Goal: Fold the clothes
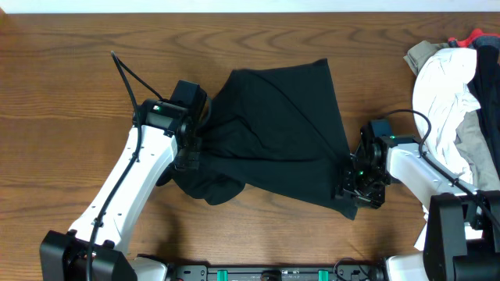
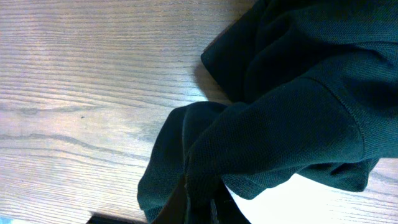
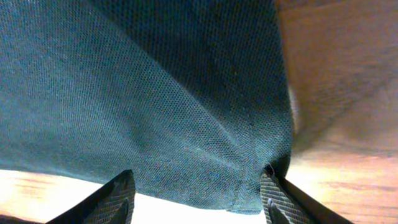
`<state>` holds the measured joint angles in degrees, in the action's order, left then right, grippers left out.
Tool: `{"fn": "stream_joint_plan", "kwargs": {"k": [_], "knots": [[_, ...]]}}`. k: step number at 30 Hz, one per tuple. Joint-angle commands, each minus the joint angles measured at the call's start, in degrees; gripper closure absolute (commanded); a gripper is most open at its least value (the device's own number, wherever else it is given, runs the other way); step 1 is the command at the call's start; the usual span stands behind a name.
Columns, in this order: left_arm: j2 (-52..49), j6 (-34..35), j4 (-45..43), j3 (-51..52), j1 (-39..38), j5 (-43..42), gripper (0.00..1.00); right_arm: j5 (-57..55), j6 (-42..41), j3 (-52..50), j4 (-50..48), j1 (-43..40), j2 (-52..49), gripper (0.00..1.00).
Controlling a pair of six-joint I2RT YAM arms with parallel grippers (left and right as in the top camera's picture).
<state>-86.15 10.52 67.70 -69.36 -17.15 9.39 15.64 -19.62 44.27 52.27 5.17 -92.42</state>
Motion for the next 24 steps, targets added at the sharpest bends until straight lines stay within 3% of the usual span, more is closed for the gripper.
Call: {"fn": "stream_joint_plan", "kwargs": {"k": [1, 4, 7, 8, 9, 11, 12, 19, 24], "knots": [[0.07, 0.48, 0.22, -0.59, 0.09, 0.24, 0.94, -2.16, 3.06, -1.97, -1.46, -0.02, -1.84, 0.36], [0.07, 0.48, 0.17, -0.59, 0.11, 0.26, 0.94, -1.31, 2.91, -1.9, -3.34, -0.7, -1.84, 0.45], [0.07, 0.48, 0.17, -0.59, 0.11, 0.26, 0.94, -1.2, 2.73, -1.9, -3.45, -1.25, -1.84, 0.69], [0.07, 0.48, 0.17, -0.59, 0.09, 0.26, 0.94, -1.2, 2.78, -1.9, -3.78, -1.42, -1.84, 0.7], [0.07, 0.48, 0.17, -0.59, 0.11, 0.26, 0.94, -1.01, 3.28, -1.9, -4.42, -1.57, -1.84, 0.66], [0.07, 0.48, 0.2, -0.59, 0.09, 0.26, 0.94, -0.26, 6.14, -1.62, -6.47, -1.92, -1.66, 0.48], [0.07, 0.48, 0.17, -0.59, 0.11, 0.26, 0.94, 0.79, 7.89, -1.09, -7.06, -2.27, -1.57, 0.45], [0.07, 0.48, 0.2, -0.59, 0.11, 0.24, 0.94, 2.69, 10.45, 5.88, 4.63, -3.78, -0.57, 0.4], [0.07, 0.48, 0.17, -0.59, 0.11, 0.26, 0.94, 2.99, 9.25, 5.38, 8.83, -2.91, -0.57, 0.4]]}}
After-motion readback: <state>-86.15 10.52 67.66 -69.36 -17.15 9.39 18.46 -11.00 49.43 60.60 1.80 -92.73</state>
